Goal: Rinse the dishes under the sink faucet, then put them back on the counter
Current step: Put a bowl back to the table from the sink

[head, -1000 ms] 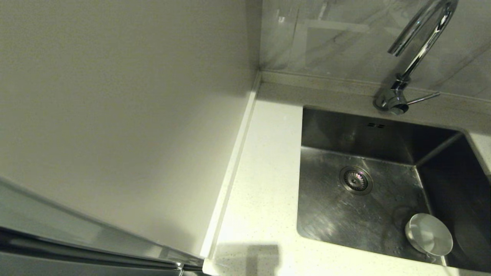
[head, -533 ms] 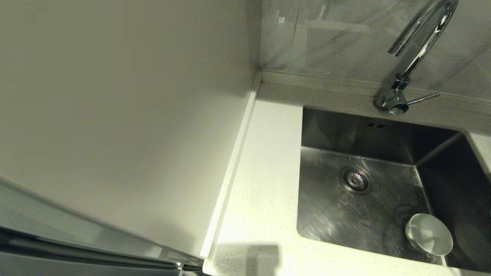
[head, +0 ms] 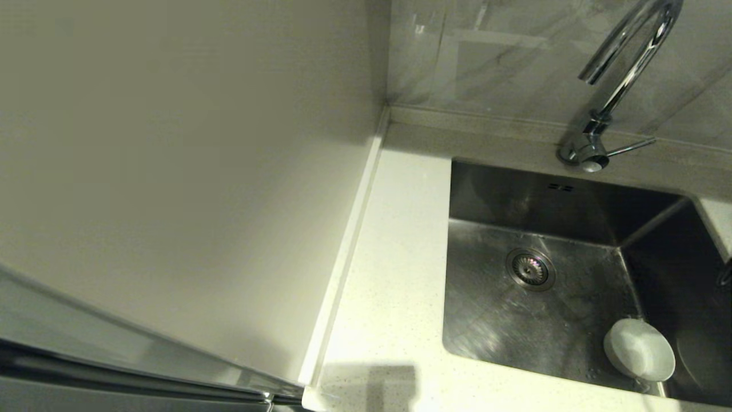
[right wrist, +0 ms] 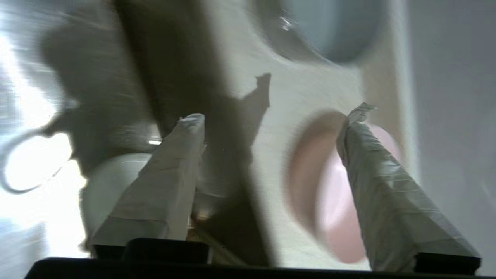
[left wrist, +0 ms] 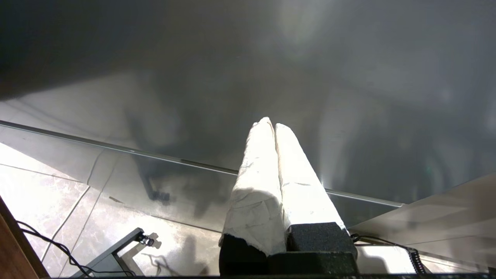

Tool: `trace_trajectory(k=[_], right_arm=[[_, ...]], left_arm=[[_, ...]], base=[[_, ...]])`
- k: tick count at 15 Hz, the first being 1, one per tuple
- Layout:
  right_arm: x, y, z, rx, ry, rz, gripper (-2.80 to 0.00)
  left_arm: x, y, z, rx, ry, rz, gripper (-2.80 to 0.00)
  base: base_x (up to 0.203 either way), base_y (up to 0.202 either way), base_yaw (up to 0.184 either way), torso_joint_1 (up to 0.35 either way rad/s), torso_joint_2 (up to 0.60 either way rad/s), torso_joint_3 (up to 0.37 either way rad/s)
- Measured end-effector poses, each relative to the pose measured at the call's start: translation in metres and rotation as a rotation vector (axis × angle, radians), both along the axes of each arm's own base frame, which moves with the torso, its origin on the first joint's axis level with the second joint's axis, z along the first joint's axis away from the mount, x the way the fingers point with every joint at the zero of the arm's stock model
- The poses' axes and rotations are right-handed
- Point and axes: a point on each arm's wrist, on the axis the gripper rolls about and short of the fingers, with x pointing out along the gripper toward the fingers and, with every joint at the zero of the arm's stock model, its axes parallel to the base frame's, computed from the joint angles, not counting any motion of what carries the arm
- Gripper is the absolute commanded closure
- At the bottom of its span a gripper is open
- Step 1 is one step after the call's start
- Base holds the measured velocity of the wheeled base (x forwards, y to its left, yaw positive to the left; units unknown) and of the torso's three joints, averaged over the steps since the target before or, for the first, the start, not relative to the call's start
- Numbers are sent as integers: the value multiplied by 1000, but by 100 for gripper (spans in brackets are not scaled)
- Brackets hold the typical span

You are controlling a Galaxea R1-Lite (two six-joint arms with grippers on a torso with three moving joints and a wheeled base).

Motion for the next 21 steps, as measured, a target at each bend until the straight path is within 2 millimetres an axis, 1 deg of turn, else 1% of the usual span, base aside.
trace_trajectory(k=[2, 3, 4, 5, 6, 8, 10, 13, 16, 19, 21], right_arm=[[9, 35, 3, 19, -32, 103, -280], [14, 53, -1, 39, -36, 154, -280], [18, 66, -9, 62, -24, 189, -280], [24, 76, -21, 91, 2, 208, -280], [29, 82, -36, 119, 36, 210, -280], [41, 87, -67, 181, 95, 177, -280], [49, 88, -98, 241, 144, 119, -280], [58, 88, -133, 290, 202, 51, -280], [67, 85, -159, 310, 237, -9, -280], [75, 81, -177, 320, 264, -39, -280], [80, 77, -185, 323, 274, -52, -280]], left_arm=[[0, 0, 0, 0, 0, 0, 0], [0, 0, 0, 0, 0, -1, 0], [0, 0, 0, 0, 0, -1, 0], [0, 0, 0, 0, 0, 0, 0], [0, 0, 0, 0, 0, 0, 0], [0, 0, 0, -1, 0, 0, 0], [0, 0, 0, 0, 0, -1, 0], [0, 0, 0, -1, 0, 0, 0], [0, 0, 0, 0, 0, 0, 0], [0, 0, 0, 0, 0, 0, 0], [0, 0, 0, 0, 0, 0, 0]], base=[[0, 0, 0, 0, 0, 0], [0, 0, 0, 0, 0, 0], [0, 0, 0, 0, 0, 0], [0, 0, 0, 0, 0, 0], [0, 0, 0, 0, 0, 0], [0, 0, 0, 0, 0, 0], [0, 0, 0, 0, 0, 0], [0, 0, 0, 0, 0, 0], [0, 0, 0, 0, 0, 0], [0, 0, 0, 0, 0, 0], [0, 0, 0, 0, 0, 0]])
